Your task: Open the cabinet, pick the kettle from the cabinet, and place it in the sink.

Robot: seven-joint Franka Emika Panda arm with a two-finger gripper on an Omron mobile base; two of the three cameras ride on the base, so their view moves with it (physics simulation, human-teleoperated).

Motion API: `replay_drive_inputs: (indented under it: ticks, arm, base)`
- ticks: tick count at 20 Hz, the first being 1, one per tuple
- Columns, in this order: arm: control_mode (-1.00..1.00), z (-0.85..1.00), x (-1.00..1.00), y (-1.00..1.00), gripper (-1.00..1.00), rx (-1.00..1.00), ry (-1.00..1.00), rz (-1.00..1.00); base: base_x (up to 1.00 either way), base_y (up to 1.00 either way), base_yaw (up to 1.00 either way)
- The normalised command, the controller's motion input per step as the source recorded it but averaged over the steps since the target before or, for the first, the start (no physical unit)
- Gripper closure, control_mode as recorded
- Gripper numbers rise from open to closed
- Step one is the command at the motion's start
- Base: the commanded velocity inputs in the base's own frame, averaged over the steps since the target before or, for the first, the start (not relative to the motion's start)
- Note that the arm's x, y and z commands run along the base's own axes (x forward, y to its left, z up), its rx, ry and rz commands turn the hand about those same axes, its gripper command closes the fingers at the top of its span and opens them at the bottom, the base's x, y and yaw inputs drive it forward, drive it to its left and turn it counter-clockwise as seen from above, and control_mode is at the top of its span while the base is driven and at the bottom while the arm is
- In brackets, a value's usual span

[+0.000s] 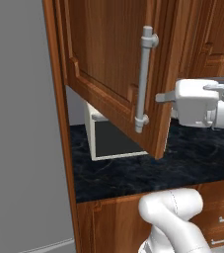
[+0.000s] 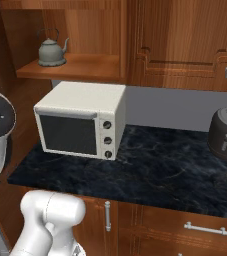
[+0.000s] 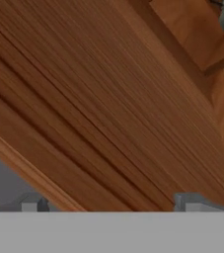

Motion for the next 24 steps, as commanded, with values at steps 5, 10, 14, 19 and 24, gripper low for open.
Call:
replay_drive_inputs:
  ticks: [5, 10, 14, 19, 24]
  arm:
    - [-1.00, 0.00, 0.16, 0.31, -1.00, 0.09, 0.01, -0.03]
    - [-1.00, 0.00, 0.20, 0.31, -1.00, 0.14, 0.01, 0.00]
    - [-1.00, 0.00, 0.22, 0.31, -1.00, 0.19, 0.02, 0.01]
    - [-1.00, 0.00, 0.26, 0.36, -1.00, 0.19, 0.06, 0.04]
    - [-1.00, 0.00, 0.30, 0.33, -1.00, 0.21, 0.11, 0.07]
  base:
    - [0.00, 0.00, 0.00]
    - [0.00, 0.00, 0.00]
    - [0.00, 0.00, 0.00]
    - [0.00, 0.00, 0.00]
    - [0.00, 0.00, 0.00]
